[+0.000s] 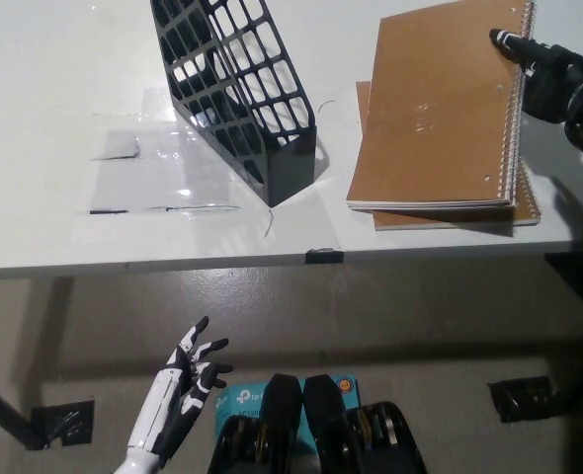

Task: Use the right hand to pick up a book from the book holder on the left side and put it on another book on the right side

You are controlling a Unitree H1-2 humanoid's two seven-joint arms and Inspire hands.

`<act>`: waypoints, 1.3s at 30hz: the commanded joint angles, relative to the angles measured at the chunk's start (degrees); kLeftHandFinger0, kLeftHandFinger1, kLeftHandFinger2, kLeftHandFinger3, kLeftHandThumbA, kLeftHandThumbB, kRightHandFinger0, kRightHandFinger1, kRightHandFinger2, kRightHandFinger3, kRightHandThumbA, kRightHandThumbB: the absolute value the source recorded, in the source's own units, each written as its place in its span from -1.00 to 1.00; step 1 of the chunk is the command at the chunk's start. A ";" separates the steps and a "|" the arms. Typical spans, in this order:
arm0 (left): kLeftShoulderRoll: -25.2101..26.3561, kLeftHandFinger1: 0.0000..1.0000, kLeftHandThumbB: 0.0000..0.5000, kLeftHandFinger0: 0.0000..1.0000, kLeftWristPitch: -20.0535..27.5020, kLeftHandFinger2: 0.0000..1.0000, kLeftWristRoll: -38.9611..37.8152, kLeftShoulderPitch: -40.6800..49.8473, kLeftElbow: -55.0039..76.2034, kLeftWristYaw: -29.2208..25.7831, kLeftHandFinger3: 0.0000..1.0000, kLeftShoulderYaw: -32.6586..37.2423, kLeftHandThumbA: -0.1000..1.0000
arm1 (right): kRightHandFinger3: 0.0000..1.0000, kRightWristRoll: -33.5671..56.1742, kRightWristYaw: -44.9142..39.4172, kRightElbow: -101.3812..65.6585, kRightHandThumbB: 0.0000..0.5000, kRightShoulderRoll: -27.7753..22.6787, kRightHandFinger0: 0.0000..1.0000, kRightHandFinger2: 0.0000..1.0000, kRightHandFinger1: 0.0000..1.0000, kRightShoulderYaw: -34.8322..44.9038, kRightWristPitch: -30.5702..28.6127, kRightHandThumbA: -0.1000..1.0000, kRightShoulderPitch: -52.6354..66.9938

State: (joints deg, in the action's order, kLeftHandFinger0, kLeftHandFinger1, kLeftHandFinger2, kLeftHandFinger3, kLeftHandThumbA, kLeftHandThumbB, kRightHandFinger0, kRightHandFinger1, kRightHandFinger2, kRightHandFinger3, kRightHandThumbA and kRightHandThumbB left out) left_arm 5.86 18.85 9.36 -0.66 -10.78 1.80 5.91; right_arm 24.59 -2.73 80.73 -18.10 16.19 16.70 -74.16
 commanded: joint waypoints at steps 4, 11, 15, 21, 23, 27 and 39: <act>0.32 0.36 -0.73 0.25 1.55 0.67 -0.16 0.52 1.34 -0.19 1.00 -0.25 0.85 | 1.00 -3.86 -3.49 -1.57 -0.55 -3.35 -1.00 0.98 -0.28 -2.19 -5.44 -1.00 -3.95; 0.27 0.35 -0.77 0.22 1.85 0.64 -0.27 0.73 1.26 -0.27 1.00 -0.29 0.87 | 1.00 -8.59 -1.52 -1.58 -0.03 -4.65 -1.00 0.28 -0.40 -6.11 -5.58 -1.00 -4.29; 0.27 0.34 -0.80 0.22 1.86 0.64 0.17 0.75 1.41 -0.43 1.00 -0.21 0.86 | 1.00 -14.91 -8.35 -2.19 -0.04 -6.13 1.00 1.00 1.00 -14.31 -7.42 -0.32 -4.04; 0.54 0.35 -0.70 0.23 1.56 0.64 -0.19 0.73 1.70 -0.47 1.00 -0.70 0.89 | 1.00 -19.68 -2.24 -4.13 0.34 -5.19 1.00 1.00 1.00 -20.81 -13.71 -0.02 -4.14; 0.62 0.35 -0.69 0.22 1.65 0.65 -0.35 0.80 1.68 -0.41 1.00 -0.77 0.91 | 1.00 -22.20 -0.62 -4.59 0.41 -5.40 1.00 1.00 1.00 -23.31 -13.33 0.20 -4.50; 0.56 0.35 -0.81 0.23 1.48 0.64 -0.99 1.30 2.04 -0.05 1.00 -0.79 0.89 | 1.00 -22.39 1.18 -5.23 0.38 -5.96 1.00 1.00 1.00 -23.36 -14.18 0.33 -4.20; 0.87 0.37 -0.70 0.23 1.20 0.66 0.06 -2.87 0.59 -0.44 1.00 -0.99 0.96 | 1.00 -21.22 1.77 -50.53 0.45 -8.83 1.00 1.00 1.00 -16.06 -12.19 0.78 4.16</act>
State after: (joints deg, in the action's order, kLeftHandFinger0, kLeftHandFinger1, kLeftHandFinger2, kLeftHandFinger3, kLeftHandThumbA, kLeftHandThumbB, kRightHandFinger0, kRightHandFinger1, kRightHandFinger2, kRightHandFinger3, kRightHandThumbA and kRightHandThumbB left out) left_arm 5.98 18.77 8.95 -0.18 -10.97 1.78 5.61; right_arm 4.46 -1.27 60.84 -23.19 -3.18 3.22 -72.17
